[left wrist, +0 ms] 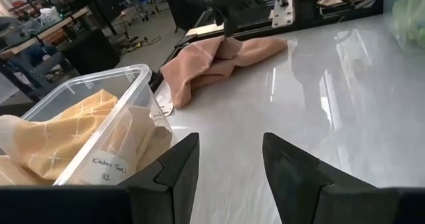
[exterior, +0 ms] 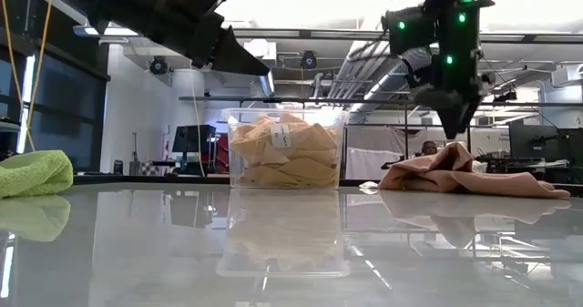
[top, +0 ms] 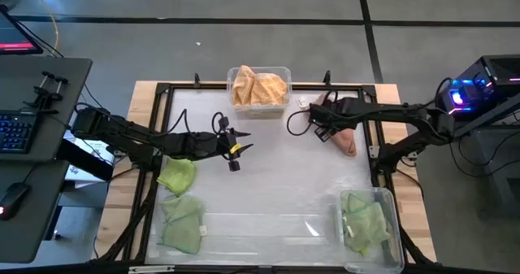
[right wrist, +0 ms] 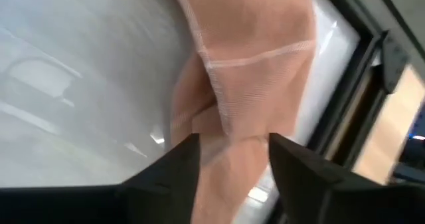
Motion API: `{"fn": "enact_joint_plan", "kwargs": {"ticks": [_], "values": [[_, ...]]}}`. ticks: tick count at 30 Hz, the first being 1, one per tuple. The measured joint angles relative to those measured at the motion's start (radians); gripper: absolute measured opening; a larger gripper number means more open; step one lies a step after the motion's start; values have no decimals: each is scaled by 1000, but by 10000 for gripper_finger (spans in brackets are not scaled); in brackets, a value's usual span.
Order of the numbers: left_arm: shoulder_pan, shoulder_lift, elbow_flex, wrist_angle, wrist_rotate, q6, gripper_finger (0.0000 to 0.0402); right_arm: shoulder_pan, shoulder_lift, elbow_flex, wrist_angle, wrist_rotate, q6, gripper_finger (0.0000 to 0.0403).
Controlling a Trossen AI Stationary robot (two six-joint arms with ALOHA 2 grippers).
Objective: Sort towels by color in basket
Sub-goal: Put the brown towel into the top transparent bin
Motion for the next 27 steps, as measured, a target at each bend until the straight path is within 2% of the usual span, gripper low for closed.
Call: {"fn": "enact_joint_plan", "kwargs": {"ticks": [4, 8, 12, 20, 24, 27], "values": [[0, 0, 0, -2, 0, 1, 154, 0, 1, -97, 123, -4, 41, 208], [10, 0, 0, -2, 0, 1, 154, -8, 1, -175, 203, 7, 83, 206], [20, 0, 0, -1, 0, 1, 154, -19, 1, -249, 318, 33, 79, 166], [19, 0, 0, -1, 0, -1, 153, 25, 1, -365, 526, 133, 75, 14], [17, 0, 0, -1, 0, -26, 153, 129, 1, -408, 641, 177, 109, 16], [13, 0, 0, -2, 0, -41, 153, 248, 1, -409, 690, 226, 150, 6]]}}
